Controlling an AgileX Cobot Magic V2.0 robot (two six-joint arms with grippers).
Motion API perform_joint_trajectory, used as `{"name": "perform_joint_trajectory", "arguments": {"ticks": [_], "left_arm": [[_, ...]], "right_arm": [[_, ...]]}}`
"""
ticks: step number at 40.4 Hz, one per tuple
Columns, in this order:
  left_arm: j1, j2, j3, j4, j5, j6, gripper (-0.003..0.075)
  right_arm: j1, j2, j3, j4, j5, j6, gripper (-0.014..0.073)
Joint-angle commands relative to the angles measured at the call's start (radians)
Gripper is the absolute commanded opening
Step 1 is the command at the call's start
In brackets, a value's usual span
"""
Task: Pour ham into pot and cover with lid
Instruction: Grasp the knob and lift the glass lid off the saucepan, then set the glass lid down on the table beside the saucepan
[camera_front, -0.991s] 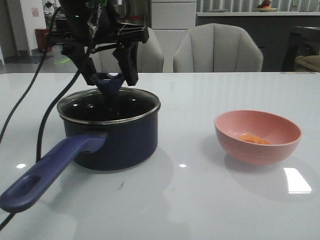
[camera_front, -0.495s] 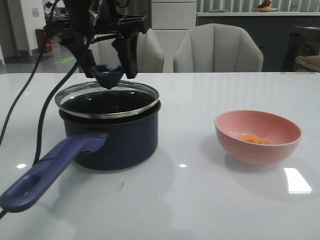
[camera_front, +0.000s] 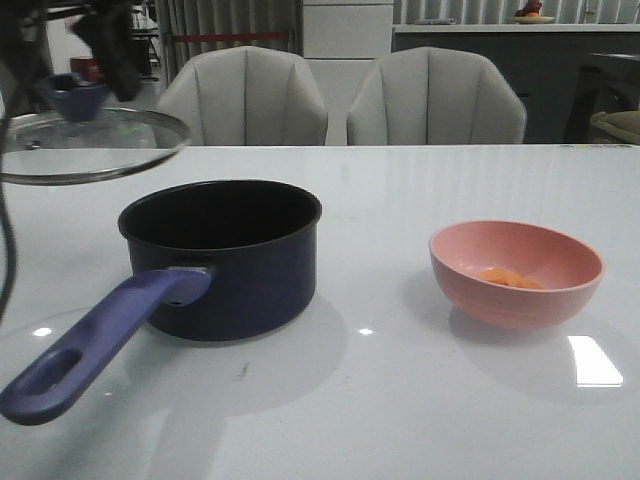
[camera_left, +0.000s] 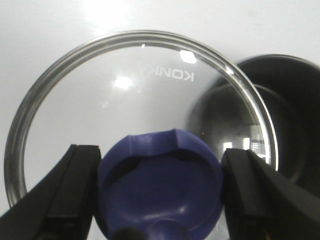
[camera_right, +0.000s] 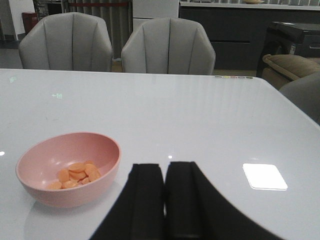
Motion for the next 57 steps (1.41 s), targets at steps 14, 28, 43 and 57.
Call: {"name": "perform_joint_trajectory", "arguments": {"ticks": [14,28,43,57], "left_arm": [[0.268,-0.106,0.302,-0.187,-0.266,0.187,0.0258],[0.272,-0.015,0.400,-0.189,-0.393,0.213,0.0262],[0.272,0.015,0.400,-0.184,-0.385,0.213,0.0529],[0.272,-0.002,0.398,-0.167,-0.388,0.213,0.0585]], "right_arm": [[-0.006,-0.021,-0.004,-0.005,-0.085,0.001,0.0157],[-0.006,-0.021,-0.004,-0.005,-0.085,0.001,0.0157],[-0.006,-0.021,-0.004,-0.005,-0.085,0.001,0.0157],[-0.006,-0.021,-0.004,-0.005,-0.085,0.001,0.0157]]}}
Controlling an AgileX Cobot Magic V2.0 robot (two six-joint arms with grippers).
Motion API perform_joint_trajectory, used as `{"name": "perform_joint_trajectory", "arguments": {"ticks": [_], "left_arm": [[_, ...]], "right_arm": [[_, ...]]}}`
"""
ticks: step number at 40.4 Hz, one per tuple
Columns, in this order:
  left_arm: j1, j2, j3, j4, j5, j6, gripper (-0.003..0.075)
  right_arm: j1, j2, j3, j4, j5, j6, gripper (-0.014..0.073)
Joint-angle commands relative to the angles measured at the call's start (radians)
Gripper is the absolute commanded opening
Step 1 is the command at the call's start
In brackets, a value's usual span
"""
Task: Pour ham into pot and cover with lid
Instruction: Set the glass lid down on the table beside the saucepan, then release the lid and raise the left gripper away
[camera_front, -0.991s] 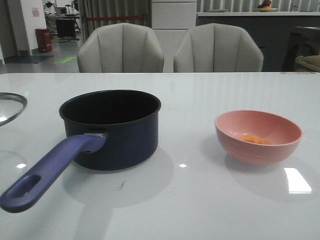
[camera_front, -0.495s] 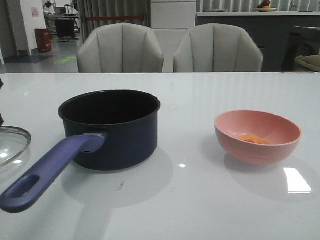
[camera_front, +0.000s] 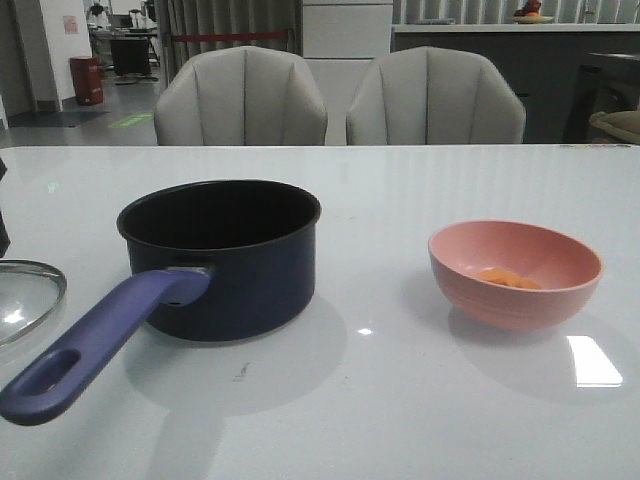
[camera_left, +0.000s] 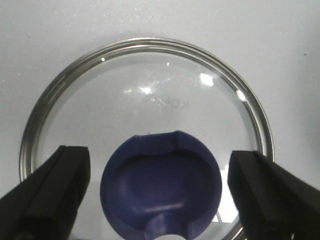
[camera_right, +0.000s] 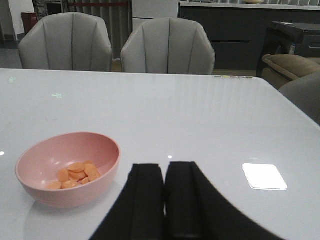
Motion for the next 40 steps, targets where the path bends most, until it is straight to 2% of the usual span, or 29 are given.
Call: {"name": "perform_joint_trajectory", "arguments": {"ticks": [1,12,34,40], "left_arm": [[-0.001,-0.068,-0.025,-0.005,-0.032,0.000,0.0585],[-0.019,-0.239,-0.007,0.002,0.038,0.000,0.0585],[-0.189,-0.914,0.411,0.018,-0.337,0.000,0.0584],[-0.260,-1.089,0.516,0.018,-0.380,0.000,0.0585]], "right_arm": [[-0.006,-0.021,-0.004,-0.005,-0.085,0.001,0.0157],[-0.006,-0.021,-0.004,-0.005,-0.085,0.001,0.0157],[-0.006,-0.021,-0.004,-0.005,-0.085,0.001,0.0157],[-0.006,-0.020,-0.004,-0.005,-0.085,0.001,0.0157]]}}
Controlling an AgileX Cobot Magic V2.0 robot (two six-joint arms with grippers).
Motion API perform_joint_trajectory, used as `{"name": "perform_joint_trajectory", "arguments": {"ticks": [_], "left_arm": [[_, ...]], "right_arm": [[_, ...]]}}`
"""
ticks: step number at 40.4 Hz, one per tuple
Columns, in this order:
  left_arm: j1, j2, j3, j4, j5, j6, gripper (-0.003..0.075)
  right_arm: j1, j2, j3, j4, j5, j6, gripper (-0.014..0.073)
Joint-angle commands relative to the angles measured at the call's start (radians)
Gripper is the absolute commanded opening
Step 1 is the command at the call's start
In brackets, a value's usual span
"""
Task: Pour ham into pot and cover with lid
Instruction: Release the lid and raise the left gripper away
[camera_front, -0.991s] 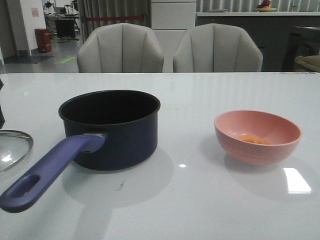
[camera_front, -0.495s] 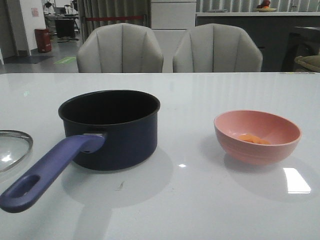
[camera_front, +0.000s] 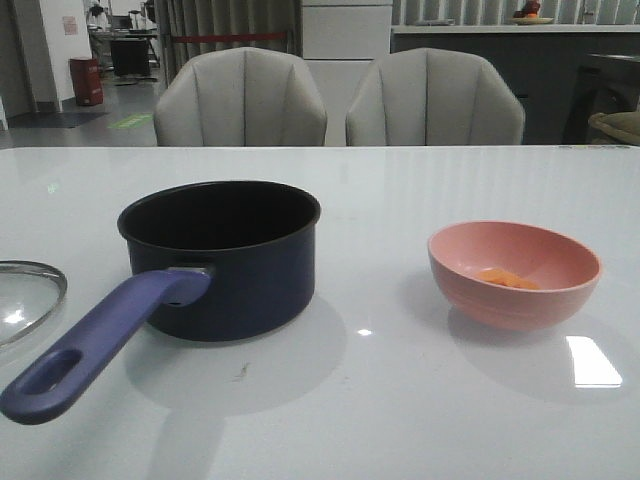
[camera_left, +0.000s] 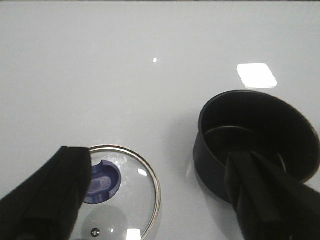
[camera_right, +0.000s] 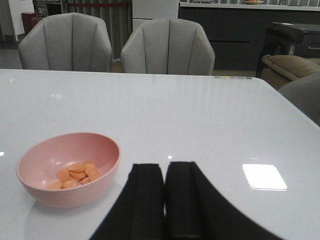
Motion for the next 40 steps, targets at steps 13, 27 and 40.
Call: {"name": "perform_joint_trajectory", "arguments": {"ticks": [13,27,40], "left_arm": [[-0.171,-0.528,0.177,0.072,0.012,0.000,0.0584],[-0.178,-0.689,0.262,0.064,-0.065,0.000,0.0585],[-0.178,-0.689,0.262,0.064,-0.054,0.000,0.0585]], "right_arm": [[-0.006,-0.020,-0.004,-0.005,-0.085,0.001,0.0157],[-0.006,-0.020,-0.004,-0.005,-0.112,0.000,0.0157],[-0.005,0.107,-0.230,-0.016,-0.085,0.003,0.0157]]}}
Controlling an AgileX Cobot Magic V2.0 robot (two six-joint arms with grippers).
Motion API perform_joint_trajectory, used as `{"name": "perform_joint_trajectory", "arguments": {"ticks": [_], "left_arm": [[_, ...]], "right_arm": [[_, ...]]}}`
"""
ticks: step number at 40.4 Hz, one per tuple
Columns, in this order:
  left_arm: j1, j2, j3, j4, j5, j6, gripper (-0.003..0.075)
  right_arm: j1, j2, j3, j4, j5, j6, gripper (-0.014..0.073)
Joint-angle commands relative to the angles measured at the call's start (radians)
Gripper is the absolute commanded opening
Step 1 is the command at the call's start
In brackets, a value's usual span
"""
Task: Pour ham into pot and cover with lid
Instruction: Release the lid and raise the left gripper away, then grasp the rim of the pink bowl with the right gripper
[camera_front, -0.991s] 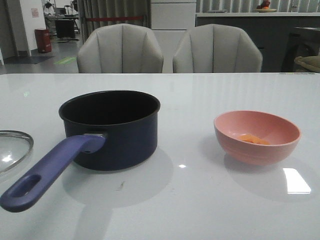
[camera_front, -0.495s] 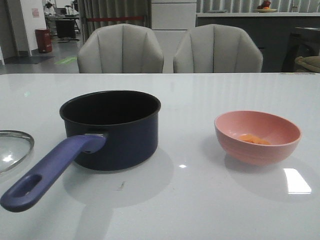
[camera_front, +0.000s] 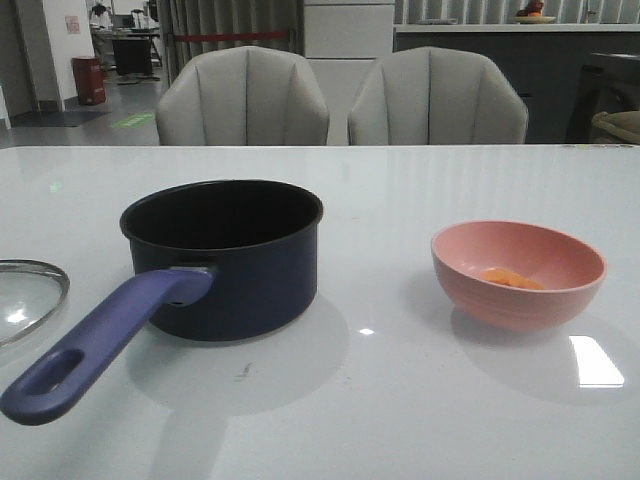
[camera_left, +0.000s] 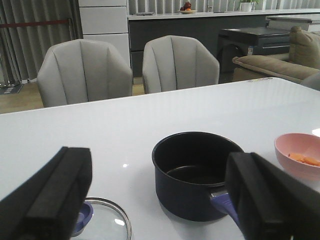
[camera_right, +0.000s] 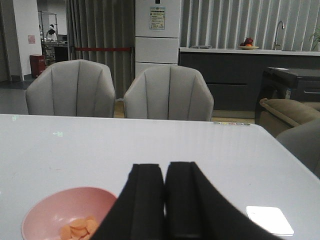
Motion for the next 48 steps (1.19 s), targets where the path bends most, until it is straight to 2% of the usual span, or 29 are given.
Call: {"name": "perform_joint_trajectory", "arguments": {"ticks": [1,8,20,23,25,29,32,37,43,48], "left_arm": [[-0.008,0.010,-0.024,-0.013,-0.077,-0.002,0.0585],[-0.008,0.010,-0.024,-0.013,-0.079,-0.002,0.0585],[-0.008,0.010,-0.024,-0.013,-0.089,-0.002,0.0585],[-0.008,0.010,-0.024,-0.013,-0.091,-0.002,0.0584],[-0.008,0.010,-0.024,-0.013,-0.091,-0.002,0.0584],[-0.008,0.010,-0.024,-0.013,-0.092,-0.002,0.0585],[-0.008,0.010,-0.024,-0.013,-0.092,-0.002,0.0585],[-0.008,0.010,-0.024,-0.013,-0.089,-0.002,0.0585],[-0.008,0.010,-0.024,-0.013,-0.085,-0.002,0.0585],[-0.008,0.010,-0.024,-0.013,-0.085,-0.002,0.0585]], "right_arm": [[-0.005,0.112,-0.150,-0.014,0.011,0.003,0.0157],[-0.005,0.289,-0.300,-0.014,0.158,0.003,0.0157],[-0.005,0.417,-0.297,0.004,0.151,0.004,0.0160],[-0.005,0.481,-0.306,0.017,0.151,0.004,0.0202],[-0.005,0.526,-0.320,0.033,0.152,0.004,0.0258],[-0.005,0.620,-0.357,0.075,0.153,0.004,0.0423],[-0.003,0.707,-0.393,0.101,0.160,0.004,0.0502],[0.020,0.848,-0.462,0.131,0.173,0.004,0.0512],[0.051,1.050,-0.573,0.245,0.229,0.004,0.0512],[0.055,1.198,-0.673,0.254,0.302,0.003,0.0512]]}}
